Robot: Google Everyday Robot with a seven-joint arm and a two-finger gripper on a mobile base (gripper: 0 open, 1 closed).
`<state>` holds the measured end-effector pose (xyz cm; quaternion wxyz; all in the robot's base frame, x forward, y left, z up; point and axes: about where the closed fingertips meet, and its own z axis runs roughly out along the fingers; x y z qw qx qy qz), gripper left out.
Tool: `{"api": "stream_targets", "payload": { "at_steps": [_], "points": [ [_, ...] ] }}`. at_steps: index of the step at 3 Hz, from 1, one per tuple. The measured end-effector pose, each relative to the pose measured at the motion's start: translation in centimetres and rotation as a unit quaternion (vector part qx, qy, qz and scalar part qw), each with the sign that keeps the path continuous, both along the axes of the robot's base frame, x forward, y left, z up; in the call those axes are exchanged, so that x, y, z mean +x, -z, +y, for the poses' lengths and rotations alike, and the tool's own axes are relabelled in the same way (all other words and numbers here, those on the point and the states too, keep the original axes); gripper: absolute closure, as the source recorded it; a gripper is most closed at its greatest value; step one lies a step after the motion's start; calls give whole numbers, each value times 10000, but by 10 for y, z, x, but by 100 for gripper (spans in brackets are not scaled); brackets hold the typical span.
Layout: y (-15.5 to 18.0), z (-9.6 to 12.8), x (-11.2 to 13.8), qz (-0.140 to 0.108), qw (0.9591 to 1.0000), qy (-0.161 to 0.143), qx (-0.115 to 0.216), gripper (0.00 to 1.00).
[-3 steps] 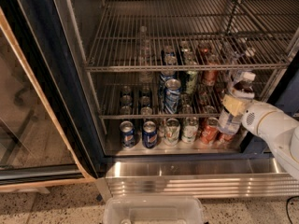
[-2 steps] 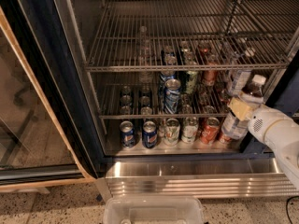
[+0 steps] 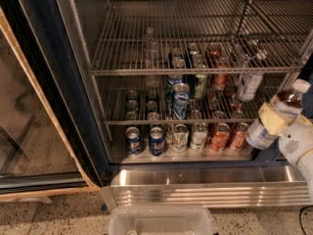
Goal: Pick blue plastic bottle from middle shelf of fridge
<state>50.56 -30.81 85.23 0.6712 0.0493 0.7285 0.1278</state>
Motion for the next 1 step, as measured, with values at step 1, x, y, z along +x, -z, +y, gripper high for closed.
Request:
{"api": "stream_targets", "payload": {
  "at_steps": [1],
  "points": [
    [-37, 9, -10, -293, 9996, -3, 35, 100]
  ]
}}
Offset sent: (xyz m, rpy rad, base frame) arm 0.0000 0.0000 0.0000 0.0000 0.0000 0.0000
